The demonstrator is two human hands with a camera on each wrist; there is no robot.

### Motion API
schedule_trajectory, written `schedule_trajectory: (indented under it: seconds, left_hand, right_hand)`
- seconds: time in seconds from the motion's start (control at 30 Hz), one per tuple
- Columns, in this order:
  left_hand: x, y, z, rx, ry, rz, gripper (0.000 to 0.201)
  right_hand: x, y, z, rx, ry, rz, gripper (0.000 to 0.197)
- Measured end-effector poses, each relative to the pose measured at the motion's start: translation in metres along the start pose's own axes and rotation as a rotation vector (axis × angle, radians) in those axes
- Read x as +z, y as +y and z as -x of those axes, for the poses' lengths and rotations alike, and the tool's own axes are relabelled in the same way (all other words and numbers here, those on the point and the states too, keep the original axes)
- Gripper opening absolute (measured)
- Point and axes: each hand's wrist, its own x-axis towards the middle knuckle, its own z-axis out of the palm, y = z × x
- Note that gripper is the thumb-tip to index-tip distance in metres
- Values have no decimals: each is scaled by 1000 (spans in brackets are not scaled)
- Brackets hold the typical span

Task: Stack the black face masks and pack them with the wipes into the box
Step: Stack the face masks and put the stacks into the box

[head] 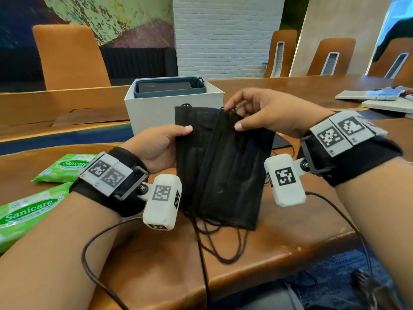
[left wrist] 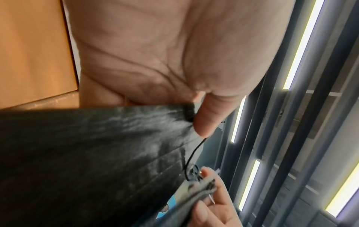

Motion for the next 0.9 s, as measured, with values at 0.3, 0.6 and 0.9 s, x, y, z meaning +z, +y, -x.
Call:
schedule_trajectory:
  seconds: [0.3, 0.6, 0.9]
  left_hand:
    - [7, -2, -2, 33, -56, -32, 36]
    - [-8, 5, -3, 158, 44, -6, 36]
    - [-14, 6, -1, 275, -16, -70, 47]
  right_hand:
    - [20, -14, -27, -121, 83, 19, 40]
    - [28, -5, -31, -130, 398, -41, 64]
    - [62, 12, -26, -39, -25, -344, 53]
